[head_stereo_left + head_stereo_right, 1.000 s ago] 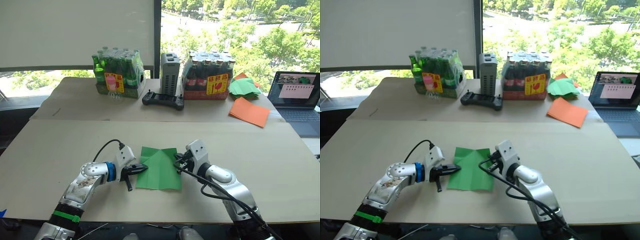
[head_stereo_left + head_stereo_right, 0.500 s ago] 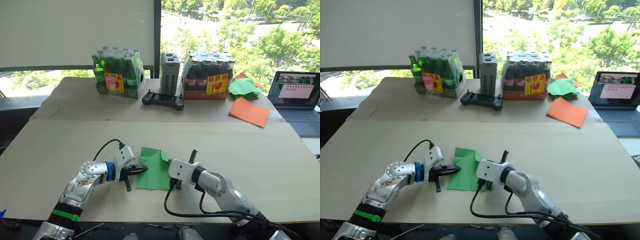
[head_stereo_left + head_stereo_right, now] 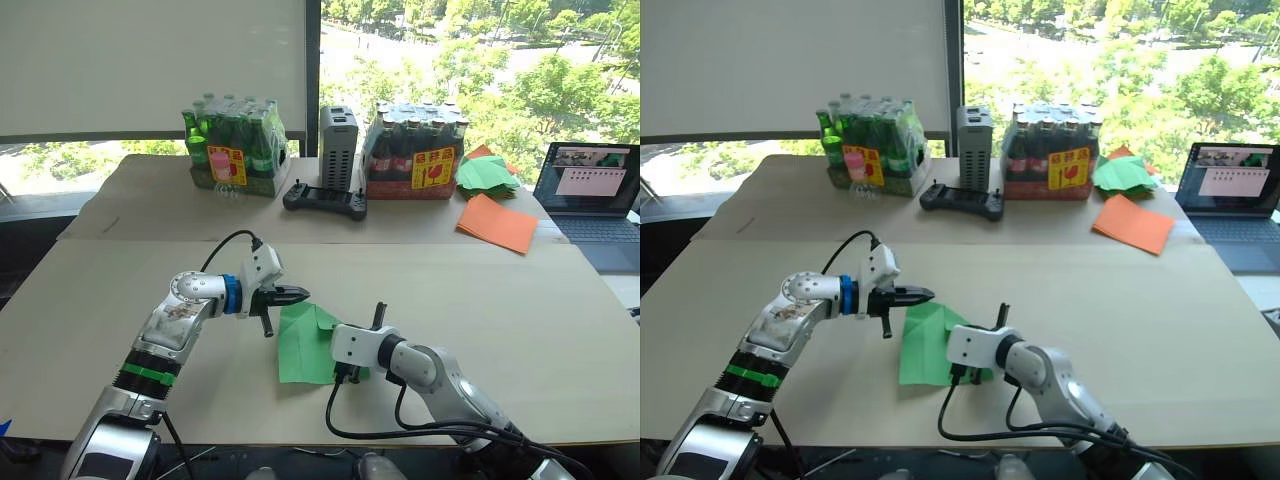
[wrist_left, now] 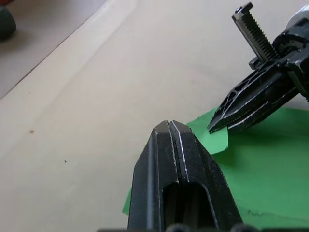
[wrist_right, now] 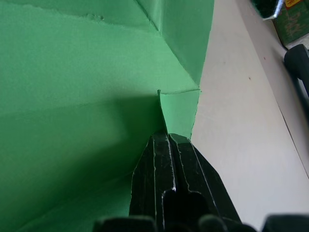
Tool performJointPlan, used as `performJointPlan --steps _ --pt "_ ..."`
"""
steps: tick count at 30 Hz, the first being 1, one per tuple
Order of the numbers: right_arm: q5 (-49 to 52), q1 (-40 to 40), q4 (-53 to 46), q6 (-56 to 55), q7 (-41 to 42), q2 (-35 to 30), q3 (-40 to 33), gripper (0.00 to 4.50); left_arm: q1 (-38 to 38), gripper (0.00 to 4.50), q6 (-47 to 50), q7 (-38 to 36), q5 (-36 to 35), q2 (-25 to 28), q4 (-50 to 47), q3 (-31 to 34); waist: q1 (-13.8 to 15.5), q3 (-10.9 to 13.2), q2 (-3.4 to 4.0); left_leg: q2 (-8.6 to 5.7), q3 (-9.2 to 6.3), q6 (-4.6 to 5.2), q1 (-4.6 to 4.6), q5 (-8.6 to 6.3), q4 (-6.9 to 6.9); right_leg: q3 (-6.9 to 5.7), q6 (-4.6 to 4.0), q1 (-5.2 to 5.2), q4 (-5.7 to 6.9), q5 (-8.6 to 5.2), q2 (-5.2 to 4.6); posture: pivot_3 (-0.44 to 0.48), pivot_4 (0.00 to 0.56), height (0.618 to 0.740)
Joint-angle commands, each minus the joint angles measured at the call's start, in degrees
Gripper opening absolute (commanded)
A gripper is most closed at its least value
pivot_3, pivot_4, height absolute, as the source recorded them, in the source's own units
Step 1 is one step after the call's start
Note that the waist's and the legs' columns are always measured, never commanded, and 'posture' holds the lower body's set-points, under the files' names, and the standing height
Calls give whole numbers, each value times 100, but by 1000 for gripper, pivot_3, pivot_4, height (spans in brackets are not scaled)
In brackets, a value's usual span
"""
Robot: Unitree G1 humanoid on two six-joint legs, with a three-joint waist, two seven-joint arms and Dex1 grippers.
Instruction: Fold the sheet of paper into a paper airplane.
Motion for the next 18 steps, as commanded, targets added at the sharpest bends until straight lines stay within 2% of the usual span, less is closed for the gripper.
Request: performJointPlan --steps 1,11,18 --pt "-131 -10 45 30 89 87 42 24 -403 0 -177 -128 105 -210 199 -160 0 0 0 -1 0 0 0 0 0 0 0 0 0 0 0 0 150 740" --pt "-350 36 94 62 97 213 -15 24 -589 0 -155 -61 264 -900 436 -439 -12 0 -1 -1 0 0 2 0 1 2 -1 1 3 0 1 0 150 740" --pt "-409 59 59 109 109 246 -78 24 -238 0 -548 -27 591 -675 947 -457 -13 -1 0 -1 0 1 7 0 1 4 -1 2 5 0 2 0 150 740"
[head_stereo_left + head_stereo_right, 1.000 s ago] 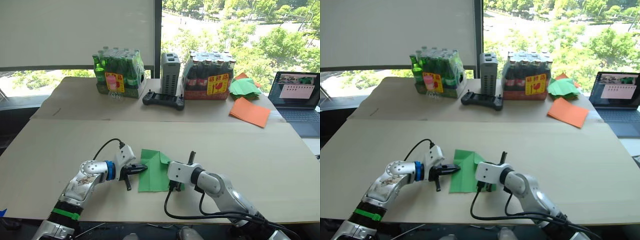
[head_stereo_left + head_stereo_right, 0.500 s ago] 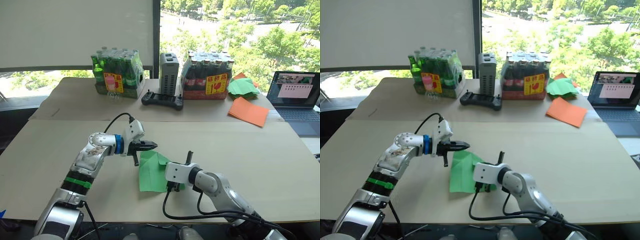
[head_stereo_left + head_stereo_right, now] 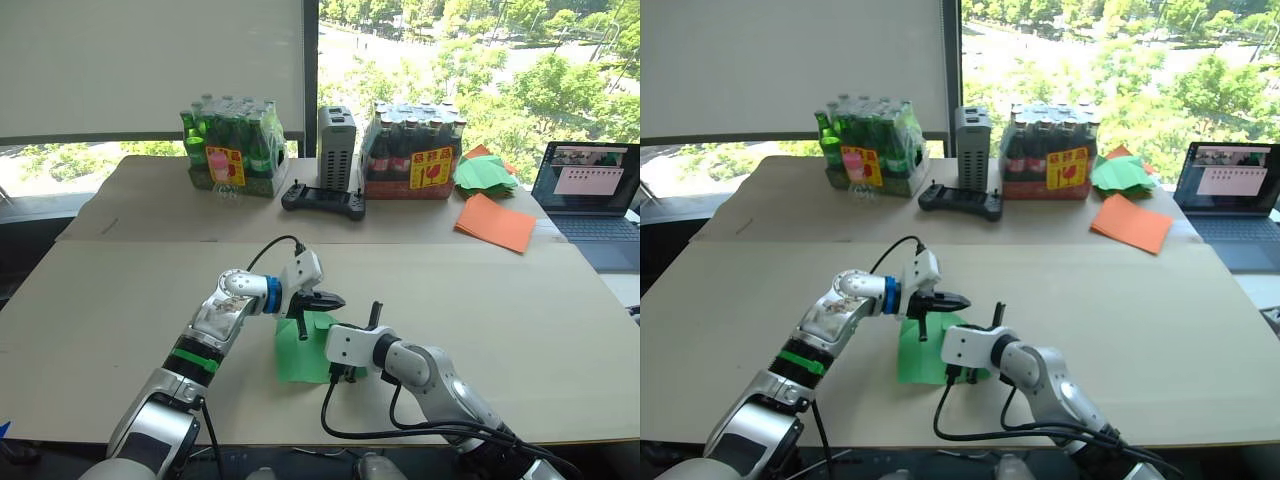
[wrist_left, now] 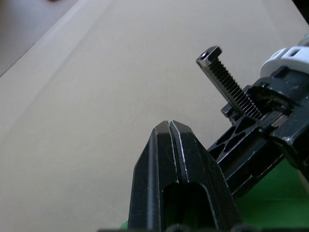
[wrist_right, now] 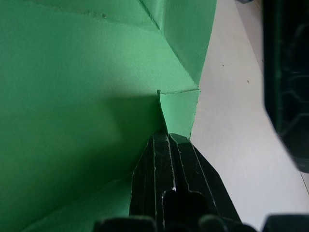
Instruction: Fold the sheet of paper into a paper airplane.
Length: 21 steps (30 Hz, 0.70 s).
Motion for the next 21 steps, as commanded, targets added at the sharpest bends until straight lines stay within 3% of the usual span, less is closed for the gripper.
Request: performJointPlan --steps 1,21 --pt "-39 54 10 85 67 24 -63 24 -20 0 -371 36 219 162 254 40 7 0 0 -1 0 0 -1 0 0 0 0 0 0 0 0 0 150 740" --pt "-149 113 -93 72 203 119 -43 24 -389 0 -1455 507 1221 6 1666 -167 19 -1 -1 -2 0 0 3 0 1 -1 0 6 -1 0 -1 0 150 740"
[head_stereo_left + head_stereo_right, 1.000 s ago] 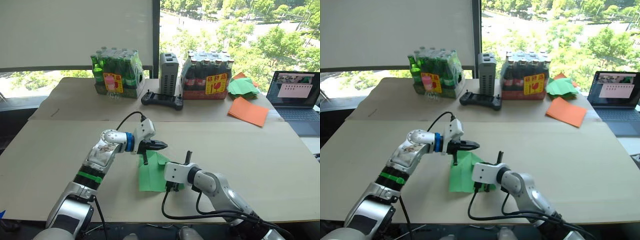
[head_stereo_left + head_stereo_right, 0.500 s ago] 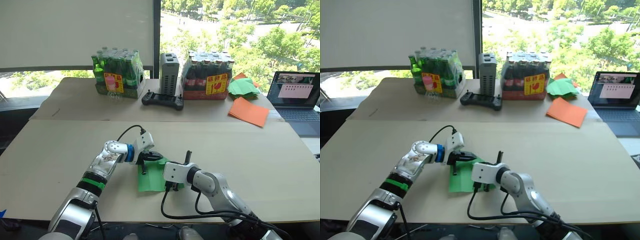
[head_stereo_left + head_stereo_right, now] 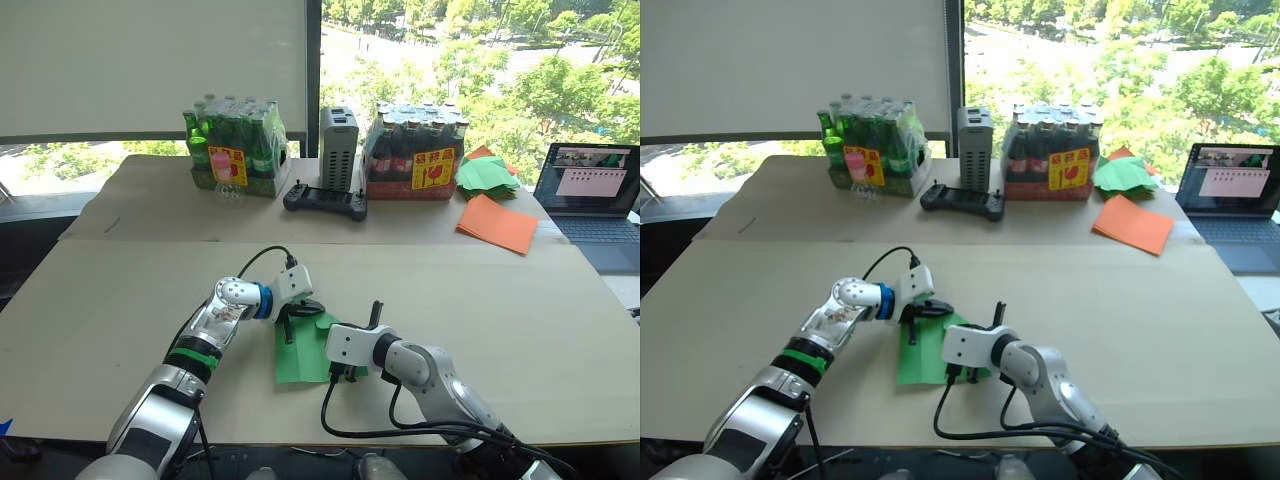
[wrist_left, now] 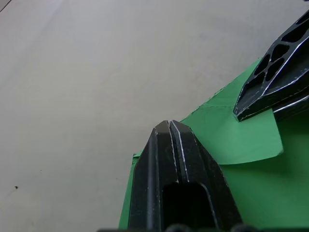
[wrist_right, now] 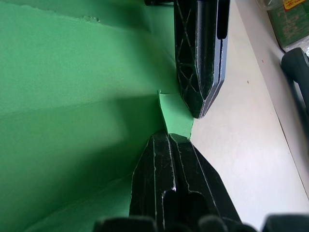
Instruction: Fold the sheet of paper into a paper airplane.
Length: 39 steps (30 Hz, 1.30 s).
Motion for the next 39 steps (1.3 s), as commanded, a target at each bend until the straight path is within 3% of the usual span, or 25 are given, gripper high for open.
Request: performJointPlan --steps 1,5,13,18,21,22,28,39 --pt "-34 80 -94 58 116 14 32 24 -82 0 -67 181 242 15 298 -56 -2 0 0 0 0 0 0 0 0 0 0 0 0 0 0 0 150 740" --pt "-41 89 -123 70 137 33 15 24 -71 0 -133 165 295 -4 300 -107 0 0 0 0 0 0 1 0 0 0 0 1 0 0 0 0 150 740" --pt "608 176 -561 544 526 274 -391 2609 119 0 -219 114 394 59 226 -203 -1 -3 -1 0 0 0 8 0 0 0 1 8 0 0 0 0 150 740" --pt "1893 114 -1322 1659 1072 728 -1094 2609 174 0 -232 125 412 30 184 -211 -7 -3 -1 1 -1 0 6 0 0 1 0 6 1 0 0 0 150 740" --pt "2187 -142 -1097 2064 943 902 -1364 2609 160 0 -239 140 419 -5 200 -217 -7 -3 0 1 -3 0 9 0 0 0 0 7 7 0 0 0 150 740" --pt "2217 -223 -965 2147 864 921 -1415 2070 156 0 -243 142 416 -14 202 -216 1 -3 0 1 -2 0 11 0 0 0 0 7 8 0 1 0 150 740" --pt "2374 -675 -261 2303 588 978 -1415 56 138 0 -267 145 408 -54 211 -210 12 -4 0 0 -1 0 6 0 0 0 0 5 4 0 -1 0 150 740" --pt "2365 -1019 570 2125 295 1059 -1111 18 148 0 -314 108 349 -116 117 -189 12 -4 1 -1 -2 0 0 0 0 -1 0 1 3 0 -2 0 150 740"
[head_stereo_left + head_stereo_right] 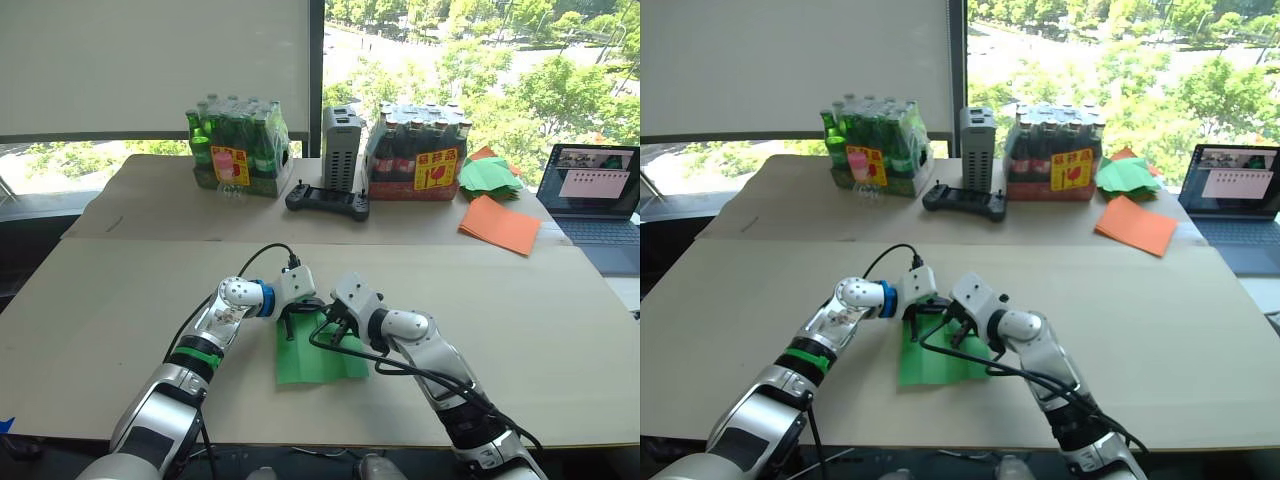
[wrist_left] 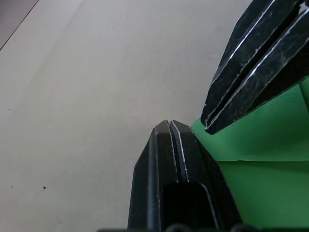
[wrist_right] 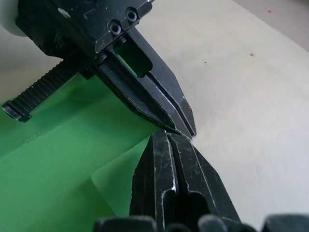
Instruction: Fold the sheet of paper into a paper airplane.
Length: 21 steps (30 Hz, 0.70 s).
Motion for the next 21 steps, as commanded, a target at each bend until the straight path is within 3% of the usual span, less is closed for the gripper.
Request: performJointPlan --steps 1,21 --pt "33 -124 49 -121 -110 -10 28 18 134 0 58 -91 100 -33 10 -131 0 0 0 0 0 0 0 0 0 0 0 0 0 0 0 0 150 740" --pt "204 238 197 421 -102 -276 197 18 203 0 -19 -104 139 -3 -93 -176 3 -10 2 0 0 0 5 0 0 0 1 6 -1 -1 0 0 150 740"
